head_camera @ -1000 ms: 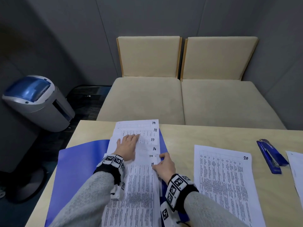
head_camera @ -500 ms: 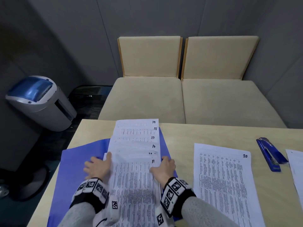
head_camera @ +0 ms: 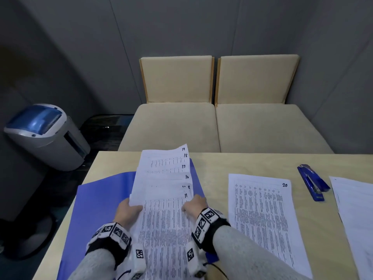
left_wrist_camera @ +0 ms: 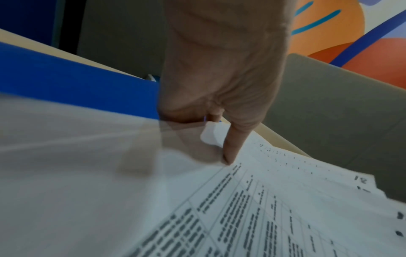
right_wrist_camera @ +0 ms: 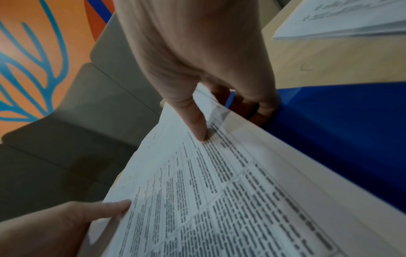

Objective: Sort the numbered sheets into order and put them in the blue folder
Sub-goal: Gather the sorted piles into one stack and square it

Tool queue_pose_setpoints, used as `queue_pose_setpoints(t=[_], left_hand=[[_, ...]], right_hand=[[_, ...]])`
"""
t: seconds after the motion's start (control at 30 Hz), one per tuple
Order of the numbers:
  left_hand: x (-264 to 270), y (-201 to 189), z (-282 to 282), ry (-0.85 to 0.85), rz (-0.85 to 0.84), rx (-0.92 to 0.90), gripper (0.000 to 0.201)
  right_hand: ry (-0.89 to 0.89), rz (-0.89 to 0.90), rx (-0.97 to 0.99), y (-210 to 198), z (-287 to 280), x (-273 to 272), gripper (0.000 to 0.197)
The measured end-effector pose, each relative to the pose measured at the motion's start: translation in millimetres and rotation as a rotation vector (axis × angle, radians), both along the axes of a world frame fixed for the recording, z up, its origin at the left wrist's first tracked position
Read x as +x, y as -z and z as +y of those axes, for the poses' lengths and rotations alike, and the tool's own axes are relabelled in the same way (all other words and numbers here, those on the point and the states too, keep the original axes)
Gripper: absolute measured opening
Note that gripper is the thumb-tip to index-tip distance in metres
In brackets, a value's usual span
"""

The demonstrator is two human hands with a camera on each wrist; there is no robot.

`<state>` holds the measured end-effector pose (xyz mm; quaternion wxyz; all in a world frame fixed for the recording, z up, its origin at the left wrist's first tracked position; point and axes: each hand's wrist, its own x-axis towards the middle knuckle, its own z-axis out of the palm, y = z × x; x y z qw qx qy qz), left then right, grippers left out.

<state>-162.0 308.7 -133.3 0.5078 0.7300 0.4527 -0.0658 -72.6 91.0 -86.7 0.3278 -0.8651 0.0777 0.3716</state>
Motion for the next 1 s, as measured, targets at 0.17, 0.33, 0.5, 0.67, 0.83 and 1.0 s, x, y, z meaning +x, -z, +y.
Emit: queue_pose_setpoints(t=[0.17, 0.33, 0.5, 0.67, 0.83, 1.0], left_hand=[[-12, -39, -31, 0.116, -0.059, 0.132, 0.025], [-17, -89, -71, 0.187, -0.213, 0.232, 0.019], [7, -140, -105, 0.242, -0.427, 0.236, 0.025], [45, -194, -163, 0.198, -0.762, 0.423, 0.022], [48, -213, -230, 0.146, -0.962, 0.385, 0.024], [44, -182, -262, 0.172, -0.931, 0.201, 0.032]], right_hand=[[0.09, 0.081, 0.212, -2, -18, -8, 0.064], [0.146, 0.0, 0.386, -20, -40, -17, 0.072], [0.135, -0.173, 0.443, -86, -82, -10, 0.067], [0.268, -0.52, 0.743, -160, -138, 2, 0.065], [0.3, -0.668, 0.933, -190, -182, 3, 0.047], [0.403, -0.612, 0.864, -168, -209, -2, 0.054]])
